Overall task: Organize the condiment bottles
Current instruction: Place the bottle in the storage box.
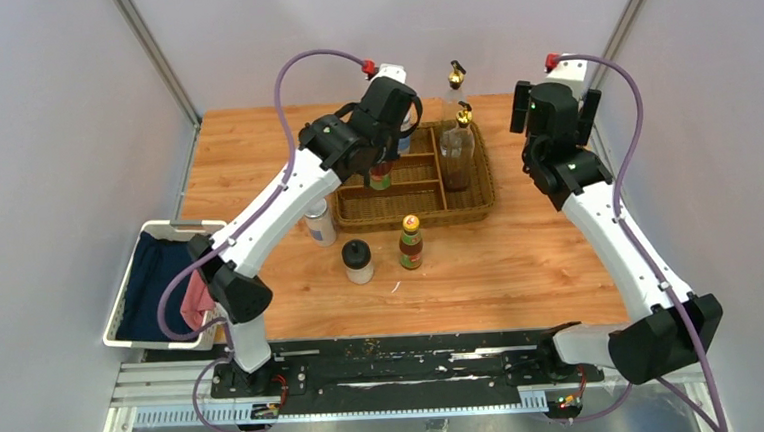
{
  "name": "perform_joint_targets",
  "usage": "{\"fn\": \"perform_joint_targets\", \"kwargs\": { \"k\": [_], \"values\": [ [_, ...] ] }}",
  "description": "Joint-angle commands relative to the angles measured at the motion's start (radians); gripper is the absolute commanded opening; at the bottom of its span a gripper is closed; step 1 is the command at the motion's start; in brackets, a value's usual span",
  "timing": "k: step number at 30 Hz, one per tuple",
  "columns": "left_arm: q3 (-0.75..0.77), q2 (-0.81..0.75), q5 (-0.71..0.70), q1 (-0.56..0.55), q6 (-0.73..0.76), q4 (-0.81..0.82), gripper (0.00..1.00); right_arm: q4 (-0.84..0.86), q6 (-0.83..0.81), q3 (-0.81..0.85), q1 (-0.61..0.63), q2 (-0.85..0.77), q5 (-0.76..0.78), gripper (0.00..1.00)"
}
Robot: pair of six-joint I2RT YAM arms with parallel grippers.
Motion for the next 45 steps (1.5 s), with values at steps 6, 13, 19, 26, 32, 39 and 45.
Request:
{"fn": "perform_joint_targets", "kwargs": {
  "k": [6,13,19,26,32,39,45],
  "values": [
    [0.239,0.177,0.033,0.013,0.058,0.066,0.00,-0.001,0.068,0.030,-0.119,0.055,-0.082,0.91],
    [0.292,0.270,0.053,0.039,0.075,0.105,0.00,0.022,0.071,0.037,-0.143,0.098,-0.090,0.91],
    [0.297,0.298,0.076,0.068,0.092,0.178,0.00,0.029,0.059,0.069,-0.150,0.128,-0.083,0.91],
    [0.302,0.326,0.110,0.096,0.107,0.257,0.00,0.030,0.038,0.117,-0.153,0.161,-0.071,0.91],
    [0.303,0.355,0.146,0.115,0.102,0.297,0.00,0.032,0.023,0.140,-0.153,0.182,-0.057,0.91],
    [0.315,0.393,0.174,0.127,0.092,0.319,0.00,0.037,0.009,0.149,-0.153,0.202,-0.053,0.91],
    [0.319,0.410,0.179,0.130,0.094,0.320,0.00,0.044,0.009,0.146,-0.154,0.217,-0.056,0.91]
  ]
}}
